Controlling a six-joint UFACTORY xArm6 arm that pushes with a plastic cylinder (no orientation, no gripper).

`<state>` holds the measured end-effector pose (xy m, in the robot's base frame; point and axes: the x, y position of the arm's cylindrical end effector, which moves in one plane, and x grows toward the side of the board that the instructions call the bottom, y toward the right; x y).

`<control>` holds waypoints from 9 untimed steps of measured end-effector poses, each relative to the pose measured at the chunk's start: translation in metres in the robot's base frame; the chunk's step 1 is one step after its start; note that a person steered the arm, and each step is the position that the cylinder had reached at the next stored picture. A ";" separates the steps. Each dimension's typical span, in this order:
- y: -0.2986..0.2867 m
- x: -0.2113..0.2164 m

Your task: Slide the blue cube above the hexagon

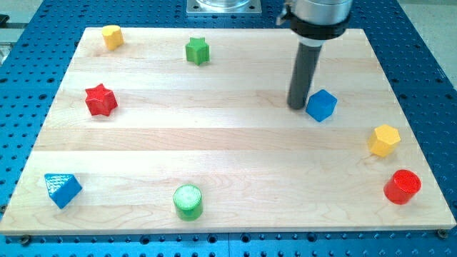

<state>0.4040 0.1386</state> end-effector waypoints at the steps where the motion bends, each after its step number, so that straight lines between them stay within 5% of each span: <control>1: 0.043 0.001; 3: -0.025 0.014; 4: 0.019 0.035; 9: 0.064 0.036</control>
<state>0.4399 0.2022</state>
